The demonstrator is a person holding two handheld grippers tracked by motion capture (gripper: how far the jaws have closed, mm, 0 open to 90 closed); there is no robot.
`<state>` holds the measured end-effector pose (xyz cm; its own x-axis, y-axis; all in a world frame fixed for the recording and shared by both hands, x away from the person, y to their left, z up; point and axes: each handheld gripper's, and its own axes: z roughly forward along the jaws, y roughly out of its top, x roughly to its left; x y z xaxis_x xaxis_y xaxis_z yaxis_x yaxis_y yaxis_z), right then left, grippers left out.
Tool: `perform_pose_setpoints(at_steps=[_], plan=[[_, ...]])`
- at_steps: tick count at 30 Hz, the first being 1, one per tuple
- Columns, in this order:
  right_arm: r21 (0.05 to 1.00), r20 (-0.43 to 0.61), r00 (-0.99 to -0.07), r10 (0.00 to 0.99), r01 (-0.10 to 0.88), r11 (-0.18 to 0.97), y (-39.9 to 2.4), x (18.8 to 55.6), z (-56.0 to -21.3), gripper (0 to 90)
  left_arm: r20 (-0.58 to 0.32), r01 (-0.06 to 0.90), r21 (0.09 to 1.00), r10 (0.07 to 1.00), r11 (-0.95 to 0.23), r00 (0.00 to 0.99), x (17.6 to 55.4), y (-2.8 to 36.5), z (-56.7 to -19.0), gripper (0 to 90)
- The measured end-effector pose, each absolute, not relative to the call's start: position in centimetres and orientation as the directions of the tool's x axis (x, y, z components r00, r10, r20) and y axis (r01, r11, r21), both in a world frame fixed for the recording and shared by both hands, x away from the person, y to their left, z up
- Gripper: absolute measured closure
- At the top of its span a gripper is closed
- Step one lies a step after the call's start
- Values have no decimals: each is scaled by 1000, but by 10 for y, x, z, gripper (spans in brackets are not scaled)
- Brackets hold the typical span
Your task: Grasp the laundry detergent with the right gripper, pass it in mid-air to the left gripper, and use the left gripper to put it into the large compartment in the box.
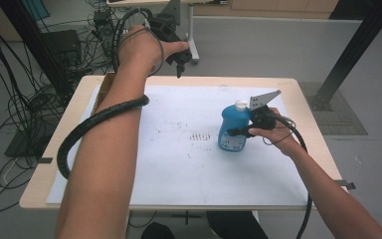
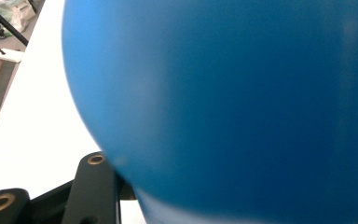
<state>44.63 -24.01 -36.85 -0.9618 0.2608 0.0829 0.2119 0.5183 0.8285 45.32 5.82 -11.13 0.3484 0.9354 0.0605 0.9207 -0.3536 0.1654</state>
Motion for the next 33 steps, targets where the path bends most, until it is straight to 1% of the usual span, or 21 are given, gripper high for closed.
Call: perform_pose_setpoints(at_steps=[1,4,5,7,8,9,10,13,14,18,19,22,25,26,29,30,31,33], plan=[[829,83,-962,261,212,518,-240,446,-368,444,64,913,163,928,-373,368,452,57,-110,51],[831,101,-955,279,235,504,-241,448,-353,444,74,890,152,903,-430,424,448,53,-105,52],[832,104,-953,283,239,501,-241,449,-349,444,80,872,156,886,-463,456,445,51,-103,52],[831,103,-952,288,241,501,-239,450,-336,444,85,860,155,873,-487,480,443,49,-99,56],[830,97,-951,294,240,504,-237,450,-327,444,96,839,149,852,-523,514,440,47,-94,56],[830,97,-951,294,240,504,-237,450,-327,444,96,839,149,852,-523,514,440,47,-94,55],[830,92,-951,294,237,505,-234,451,-316,444,100,822,153,836,-549,540,438,46,-89,54],[831,96,-952,291,238,502,-231,452,-306,443,107,804,149,818,-575,565,437,46,-85,53],[833,98,-952,289,237,500,-227,453,-297,443,116,783,150,798,-603,592,435,47,-80,53],[833,101,-954,283,237,500,-218,454,-283,443,114,769,155,785,-619,609,435,49,-76,51],[834,101,-955,280,235,500,-216,455,-281,443,120,759,141,772,-635,624,435,50,-75,51],[830,100,-960,261,226,510,-201,457,-265,443,118,734,125,744,-668,657,435,53,-70,51],[831,98,-964,247,216,512,-192,459,-259,442,108,708,133,720,-694,685,435,53,-66,51],[832,96,-968,230,205,516,-182,461,-254,442,111,685,132,698,-716,708,435,54,-64,50],[829,102,-973,207,198,523,-170,463,-250,443,101,665,134,677,-735,729,435,56,-62,50],[827,104,-977,187,189,530,-161,465,-248,443,110,629,137,643,-765,758,434,58,-60,49],[827,104,-977,187,189,530,-161,465,-248,443,110,629,137,643,-765,758,434,58,-60,51],[824,109,-980,165,182,537,-150,467,-246,442,113,599,135,613,-789,782,434,60,-60,54]])
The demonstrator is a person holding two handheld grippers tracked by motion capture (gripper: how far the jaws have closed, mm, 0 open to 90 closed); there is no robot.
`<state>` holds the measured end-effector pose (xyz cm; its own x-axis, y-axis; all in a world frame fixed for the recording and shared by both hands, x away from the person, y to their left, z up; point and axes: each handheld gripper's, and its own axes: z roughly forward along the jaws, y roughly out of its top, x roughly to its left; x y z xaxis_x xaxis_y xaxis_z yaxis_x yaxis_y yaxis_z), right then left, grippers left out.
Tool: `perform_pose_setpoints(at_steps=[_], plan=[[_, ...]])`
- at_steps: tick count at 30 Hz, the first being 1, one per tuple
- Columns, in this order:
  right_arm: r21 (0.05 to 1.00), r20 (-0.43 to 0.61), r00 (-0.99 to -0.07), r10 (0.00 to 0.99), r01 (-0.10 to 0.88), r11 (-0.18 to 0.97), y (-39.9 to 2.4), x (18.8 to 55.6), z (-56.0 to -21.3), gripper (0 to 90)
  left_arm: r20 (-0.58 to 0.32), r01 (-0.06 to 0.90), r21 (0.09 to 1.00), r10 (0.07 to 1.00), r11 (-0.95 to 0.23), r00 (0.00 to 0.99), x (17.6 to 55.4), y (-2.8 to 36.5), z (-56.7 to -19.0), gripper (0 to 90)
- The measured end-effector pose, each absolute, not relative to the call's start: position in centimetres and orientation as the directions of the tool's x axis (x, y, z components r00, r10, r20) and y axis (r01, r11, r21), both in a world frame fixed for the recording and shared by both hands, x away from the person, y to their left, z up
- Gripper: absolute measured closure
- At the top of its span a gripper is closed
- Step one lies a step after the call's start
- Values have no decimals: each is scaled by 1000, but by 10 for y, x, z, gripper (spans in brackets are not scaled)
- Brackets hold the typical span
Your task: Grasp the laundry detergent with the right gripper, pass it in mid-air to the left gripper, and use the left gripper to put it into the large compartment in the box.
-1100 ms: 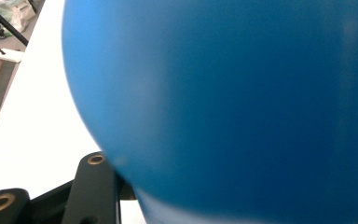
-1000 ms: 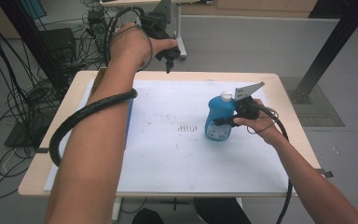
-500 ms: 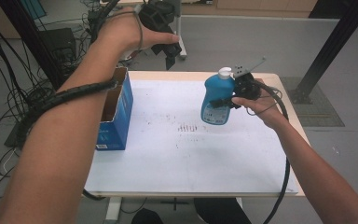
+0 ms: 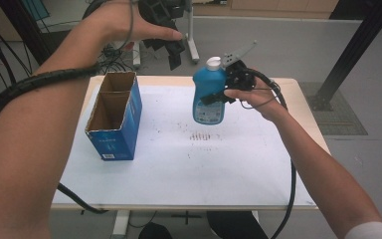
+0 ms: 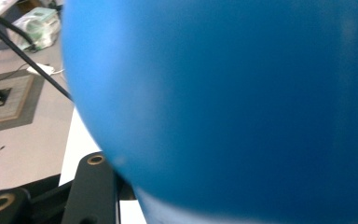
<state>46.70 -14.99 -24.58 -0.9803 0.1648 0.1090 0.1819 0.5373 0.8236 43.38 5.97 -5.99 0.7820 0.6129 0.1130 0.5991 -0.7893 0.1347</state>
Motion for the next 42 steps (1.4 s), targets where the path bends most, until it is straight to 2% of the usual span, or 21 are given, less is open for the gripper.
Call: perform_pose_setpoints(at_steps=[1,5,12,19,42], plan=[[822,109,-984,144,171,544,-139,468,-245,442,124,567,131,581,-813,804,433,62,-60,53],[826,103,-989,104,144,545,-120,470,-244,442,121,520,164,541,-838,832,433,68,-59,55],[816,100,-994,49,110,567,-92,472,-246,442,108,459,170,479,-872,871,430,69,-58,48],[815,84,-996,-18,58,576,-71,468,-249,442,116,390,129,404,-912,907,426,59,-70,51],[820,50,-996,-72,0,573,-66,456,-252,444,86,318,67,323,-946,942,420,32,-90,51]])
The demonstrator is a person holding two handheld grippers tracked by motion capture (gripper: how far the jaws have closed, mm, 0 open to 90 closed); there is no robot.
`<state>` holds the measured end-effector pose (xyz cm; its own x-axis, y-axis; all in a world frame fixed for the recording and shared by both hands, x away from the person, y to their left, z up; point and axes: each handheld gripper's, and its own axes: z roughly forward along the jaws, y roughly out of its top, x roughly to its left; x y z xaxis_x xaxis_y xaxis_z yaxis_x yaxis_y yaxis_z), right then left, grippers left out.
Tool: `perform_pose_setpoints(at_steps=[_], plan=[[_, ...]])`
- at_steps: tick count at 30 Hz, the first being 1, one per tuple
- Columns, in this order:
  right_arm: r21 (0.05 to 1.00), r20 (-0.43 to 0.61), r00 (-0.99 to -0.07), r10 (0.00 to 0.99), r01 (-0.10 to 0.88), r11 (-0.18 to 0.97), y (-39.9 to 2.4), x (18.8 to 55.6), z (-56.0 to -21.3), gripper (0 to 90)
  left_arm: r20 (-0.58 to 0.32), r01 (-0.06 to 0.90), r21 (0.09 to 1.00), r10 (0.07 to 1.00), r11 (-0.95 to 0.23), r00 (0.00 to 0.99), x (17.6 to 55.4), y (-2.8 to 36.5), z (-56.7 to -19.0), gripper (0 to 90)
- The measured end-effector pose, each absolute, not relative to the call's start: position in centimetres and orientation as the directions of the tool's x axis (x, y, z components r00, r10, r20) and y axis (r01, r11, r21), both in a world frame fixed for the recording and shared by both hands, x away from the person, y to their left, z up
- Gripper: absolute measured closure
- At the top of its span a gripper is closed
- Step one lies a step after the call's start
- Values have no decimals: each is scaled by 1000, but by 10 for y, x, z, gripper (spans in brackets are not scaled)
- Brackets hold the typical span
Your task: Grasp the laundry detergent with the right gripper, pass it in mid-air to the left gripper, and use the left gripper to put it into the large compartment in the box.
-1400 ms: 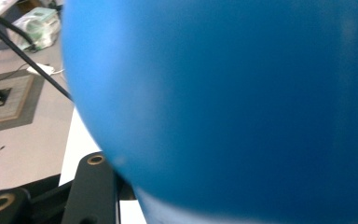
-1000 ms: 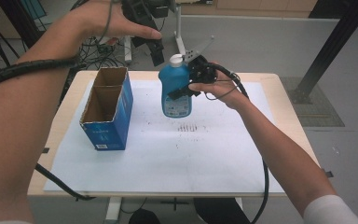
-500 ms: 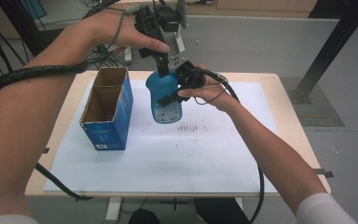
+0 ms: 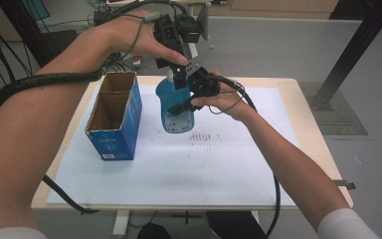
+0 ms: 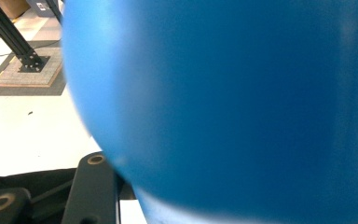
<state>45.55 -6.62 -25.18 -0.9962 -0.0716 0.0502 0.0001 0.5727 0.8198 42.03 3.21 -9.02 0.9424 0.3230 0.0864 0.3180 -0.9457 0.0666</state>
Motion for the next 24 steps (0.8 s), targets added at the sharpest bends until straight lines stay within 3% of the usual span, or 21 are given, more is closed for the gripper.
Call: perform_pose_setpoints(at_steps=[24], plan=[[845,29,-996,-90,-23,535,-69,446,-250,444,55,290,43,293,-956,955,429,31,-110,48]])
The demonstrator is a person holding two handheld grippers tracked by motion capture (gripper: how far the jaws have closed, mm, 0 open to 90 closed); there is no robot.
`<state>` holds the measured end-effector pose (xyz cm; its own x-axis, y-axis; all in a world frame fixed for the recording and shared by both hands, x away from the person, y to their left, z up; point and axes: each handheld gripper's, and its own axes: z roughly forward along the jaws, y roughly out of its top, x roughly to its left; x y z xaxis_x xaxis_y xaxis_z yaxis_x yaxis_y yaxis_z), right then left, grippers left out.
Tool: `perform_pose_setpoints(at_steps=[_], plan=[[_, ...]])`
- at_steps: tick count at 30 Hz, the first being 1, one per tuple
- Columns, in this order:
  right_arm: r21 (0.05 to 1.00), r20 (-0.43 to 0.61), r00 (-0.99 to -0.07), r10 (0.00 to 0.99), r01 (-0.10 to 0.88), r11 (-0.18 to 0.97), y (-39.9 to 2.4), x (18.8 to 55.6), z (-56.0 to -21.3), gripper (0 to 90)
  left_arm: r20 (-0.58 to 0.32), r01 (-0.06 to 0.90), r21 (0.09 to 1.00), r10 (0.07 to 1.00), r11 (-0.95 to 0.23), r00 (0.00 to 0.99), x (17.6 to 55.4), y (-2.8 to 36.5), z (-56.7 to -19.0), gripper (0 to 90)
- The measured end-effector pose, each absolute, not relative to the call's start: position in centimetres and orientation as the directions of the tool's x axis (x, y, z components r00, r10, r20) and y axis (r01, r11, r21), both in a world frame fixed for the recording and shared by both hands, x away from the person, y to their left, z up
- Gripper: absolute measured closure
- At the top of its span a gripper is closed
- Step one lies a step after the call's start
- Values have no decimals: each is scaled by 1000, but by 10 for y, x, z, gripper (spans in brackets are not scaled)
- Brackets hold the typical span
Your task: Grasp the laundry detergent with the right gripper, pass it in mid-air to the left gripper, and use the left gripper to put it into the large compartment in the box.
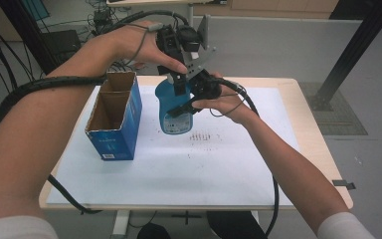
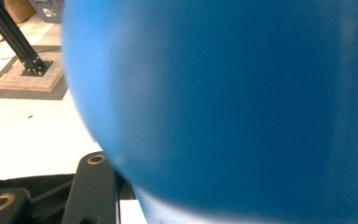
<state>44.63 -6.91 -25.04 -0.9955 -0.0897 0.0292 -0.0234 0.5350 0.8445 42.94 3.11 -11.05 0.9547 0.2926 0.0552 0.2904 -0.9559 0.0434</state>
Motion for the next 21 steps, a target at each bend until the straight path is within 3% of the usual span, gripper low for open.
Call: perform_pose_setpoints(at_steps=[21], plan=[[857,19,-996,-89,-30,515,-71,445,-251,443,45,270,17,270,-963,962,431,28,-130,48]])
